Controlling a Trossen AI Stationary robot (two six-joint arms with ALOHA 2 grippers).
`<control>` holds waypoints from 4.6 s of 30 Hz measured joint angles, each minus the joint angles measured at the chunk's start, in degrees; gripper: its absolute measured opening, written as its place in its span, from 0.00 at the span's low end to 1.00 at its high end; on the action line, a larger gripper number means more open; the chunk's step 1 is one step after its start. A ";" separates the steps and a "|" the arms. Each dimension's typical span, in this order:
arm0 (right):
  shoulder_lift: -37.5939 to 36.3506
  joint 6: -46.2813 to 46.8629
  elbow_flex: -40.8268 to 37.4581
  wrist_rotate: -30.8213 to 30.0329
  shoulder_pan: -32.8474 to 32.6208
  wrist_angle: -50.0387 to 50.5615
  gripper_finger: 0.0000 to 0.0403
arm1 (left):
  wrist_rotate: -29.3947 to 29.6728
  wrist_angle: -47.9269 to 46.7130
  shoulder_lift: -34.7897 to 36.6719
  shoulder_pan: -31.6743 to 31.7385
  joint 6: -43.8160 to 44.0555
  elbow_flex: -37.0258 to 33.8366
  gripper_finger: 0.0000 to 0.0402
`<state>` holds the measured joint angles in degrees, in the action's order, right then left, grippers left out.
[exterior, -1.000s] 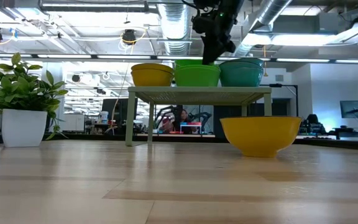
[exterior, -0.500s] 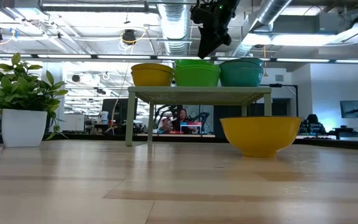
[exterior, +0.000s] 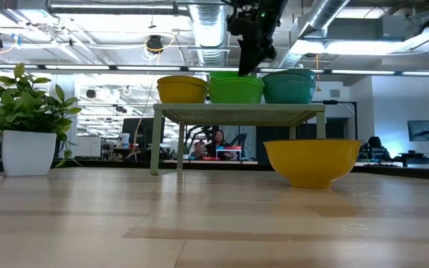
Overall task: Pick & Place Mini bowls
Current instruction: Stack the green bowl on the green bowl on the shelf, then stack the yellow bowl on the yellow bowl on the shelf
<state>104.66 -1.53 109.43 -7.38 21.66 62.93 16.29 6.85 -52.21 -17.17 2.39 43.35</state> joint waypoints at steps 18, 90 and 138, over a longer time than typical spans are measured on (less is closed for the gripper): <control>3.31 -3.55 -0.01 -0.13 0.23 -0.85 0.02 | -0.02 -0.53 -0.02 0.02 0.00 0.00 0.26; -4.21 -7.23 3.65 17.96 -22.38 14.43 0.17 | -10.76 -9.13 -0.48 -1.22 1.28 -5.14 0.26; -36.76 47.41 -71.73 1.35 -27.42 -32.90 0.17 | -10.78 20.18 -22.53 1.84 -6.27 -11.06 0.44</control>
<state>67.90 45.88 37.70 -6.03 -5.76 30.04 5.51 27.03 -74.74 -15.33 -3.88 32.29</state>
